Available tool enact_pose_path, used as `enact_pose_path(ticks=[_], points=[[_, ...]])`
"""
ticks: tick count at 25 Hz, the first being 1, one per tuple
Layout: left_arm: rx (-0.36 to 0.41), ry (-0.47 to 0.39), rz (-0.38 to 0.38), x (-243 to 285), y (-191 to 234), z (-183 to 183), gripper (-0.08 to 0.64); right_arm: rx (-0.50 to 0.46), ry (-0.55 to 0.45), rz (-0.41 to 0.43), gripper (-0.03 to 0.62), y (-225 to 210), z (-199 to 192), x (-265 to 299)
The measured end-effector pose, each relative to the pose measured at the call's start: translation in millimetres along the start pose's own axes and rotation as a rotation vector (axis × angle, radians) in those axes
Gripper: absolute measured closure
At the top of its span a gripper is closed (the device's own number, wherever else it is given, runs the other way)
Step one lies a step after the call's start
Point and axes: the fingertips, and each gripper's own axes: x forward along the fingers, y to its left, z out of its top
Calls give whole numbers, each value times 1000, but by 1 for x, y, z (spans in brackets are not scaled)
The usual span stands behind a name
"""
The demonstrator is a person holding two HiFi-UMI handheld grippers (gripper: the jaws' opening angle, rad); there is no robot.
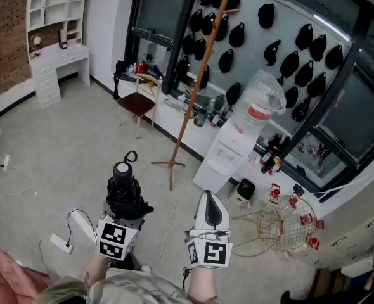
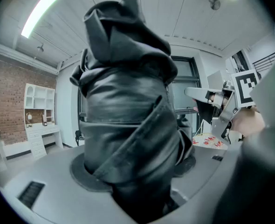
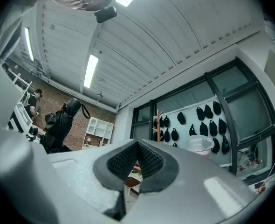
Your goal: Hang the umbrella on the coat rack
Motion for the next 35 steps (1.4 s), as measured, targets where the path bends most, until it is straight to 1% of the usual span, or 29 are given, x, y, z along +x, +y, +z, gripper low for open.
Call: enact_pose_path(ticks=[8,11,18,20,23,24,25,26,27,28,31,32,35], points=[[4,-1,-6,2,-3,1,265,-6,3,0,594,-1,-1,0],[-5,5,-11,2,-3,2,265,-6,7,-2,594,0,-3,1],[4,23,-17,12,10,1,265,-1,23,-9,594,2,-8,15],[9,24,-22,18,15,2,265,24,22,-11,594,1,-11,22],[11,33,-33,31,27,5,265,126,5,27,592,1,-15,39],[12,35,-37,37,33,7,265,164,3,54,564,3,-16,46],[13,37,-42,42,39,9,265,197,7,85,519,7,-18,55],[13,40,-49,48,46,11,265,224,12,113,434,10,-20,64],[13,44,-57,54,52,14,265,246,18,137,317,13,-22,73],[13,45,-67,60,58,16,265,263,20,152,279,16,-23,80],[29,45,-101,80,75,20,265,294,11,167,270,21,-26,103],[38,45,-112,88,82,22,265,303,6,172,240,23,-27,112],[65,40,-151,111,101,32,265,334,-9,185,233,31,-28,138]])
